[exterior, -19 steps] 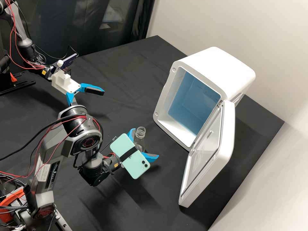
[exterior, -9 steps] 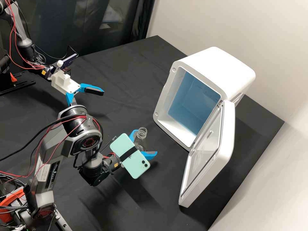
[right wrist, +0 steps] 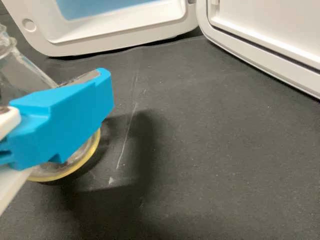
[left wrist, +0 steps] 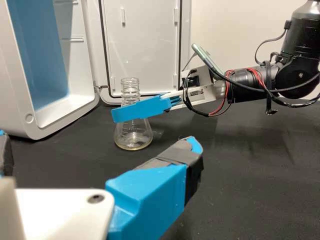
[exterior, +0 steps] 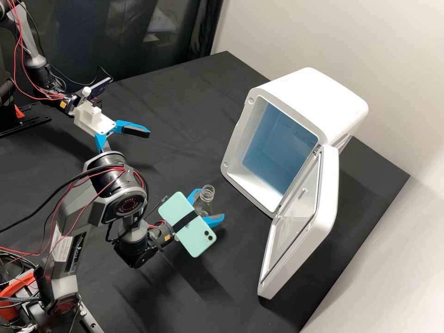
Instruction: Place the flask in the incubator
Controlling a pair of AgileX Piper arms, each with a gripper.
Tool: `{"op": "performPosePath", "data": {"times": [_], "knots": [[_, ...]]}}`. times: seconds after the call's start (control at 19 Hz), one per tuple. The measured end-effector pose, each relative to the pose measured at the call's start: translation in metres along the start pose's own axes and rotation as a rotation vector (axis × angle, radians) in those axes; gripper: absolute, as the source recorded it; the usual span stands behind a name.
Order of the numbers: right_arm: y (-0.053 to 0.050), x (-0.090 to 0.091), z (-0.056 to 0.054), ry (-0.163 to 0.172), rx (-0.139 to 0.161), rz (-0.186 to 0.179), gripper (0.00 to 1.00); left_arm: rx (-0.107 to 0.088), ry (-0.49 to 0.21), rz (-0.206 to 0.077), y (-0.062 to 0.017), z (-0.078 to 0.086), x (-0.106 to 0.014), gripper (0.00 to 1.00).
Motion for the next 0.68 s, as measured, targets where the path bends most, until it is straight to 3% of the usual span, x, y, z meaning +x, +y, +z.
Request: {"op": "performPosePath", "data": {"times": [0.68], "knots": [[0.0006,-0.0001,-0.0009,0.007,-0.001,0.005,0.00,0.000,0.000,0.000,0.0000,0.0000,0.0000,1.00]]}}
